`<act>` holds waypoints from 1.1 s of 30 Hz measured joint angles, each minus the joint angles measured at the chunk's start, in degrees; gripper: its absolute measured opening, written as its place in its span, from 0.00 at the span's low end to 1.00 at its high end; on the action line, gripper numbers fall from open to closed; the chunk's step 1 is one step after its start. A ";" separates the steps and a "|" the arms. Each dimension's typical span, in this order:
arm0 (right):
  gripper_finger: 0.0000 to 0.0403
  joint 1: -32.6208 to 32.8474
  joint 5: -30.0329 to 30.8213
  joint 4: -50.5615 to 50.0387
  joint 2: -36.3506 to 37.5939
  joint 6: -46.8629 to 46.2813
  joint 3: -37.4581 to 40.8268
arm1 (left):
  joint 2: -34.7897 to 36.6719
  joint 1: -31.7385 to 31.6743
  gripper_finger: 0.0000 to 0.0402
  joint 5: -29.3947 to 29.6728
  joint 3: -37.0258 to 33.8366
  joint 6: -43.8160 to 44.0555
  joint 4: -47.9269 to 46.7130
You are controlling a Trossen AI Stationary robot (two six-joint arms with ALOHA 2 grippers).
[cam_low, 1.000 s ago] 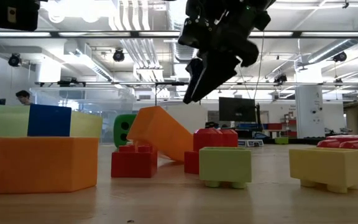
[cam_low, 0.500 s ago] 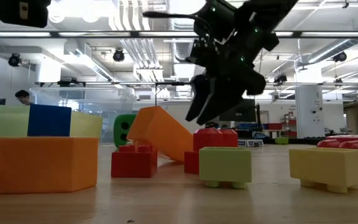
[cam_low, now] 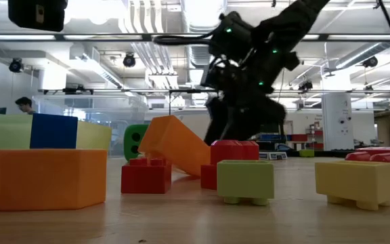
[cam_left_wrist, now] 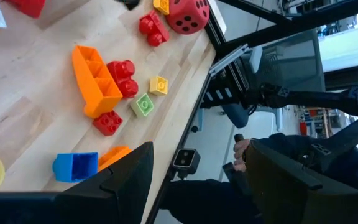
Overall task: Pick & Place Toys
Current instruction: Put the top red game piece into the white bin
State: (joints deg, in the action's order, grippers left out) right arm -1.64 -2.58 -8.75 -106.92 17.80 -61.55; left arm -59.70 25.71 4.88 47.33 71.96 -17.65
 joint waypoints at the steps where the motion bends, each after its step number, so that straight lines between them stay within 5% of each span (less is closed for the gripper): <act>1: 0.74 -0.01 0.05 -0.25 -0.29 0.00 -1.08 | -0.02 0.02 0.61 -0.10 0.00 0.00 0.06; 13: 0.73 -1.05 -0.51 -6.47 -1.92 -0.46 -2.64 | -0.02 -0.20 0.61 -0.85 0.00 -0.22 0.45; 25: 0.42 -0.99 -2.60 -6.07 -1.94 -1.09 -1.84 | -0.02 -0.22 0.61 -0.86 0.00 -0.46 0.24; 33: 0.39 -1.01 -3.59 -5.38 -1.79 -1.31 -0.58 | -0.02 -0.22 0.61 -0.87 0.00 0.02 0.24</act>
State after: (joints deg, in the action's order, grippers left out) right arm -2.65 -6.17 -14.13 -108.71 16.49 -62.14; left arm -59.72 25.50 4.02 47.33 71.99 -17.41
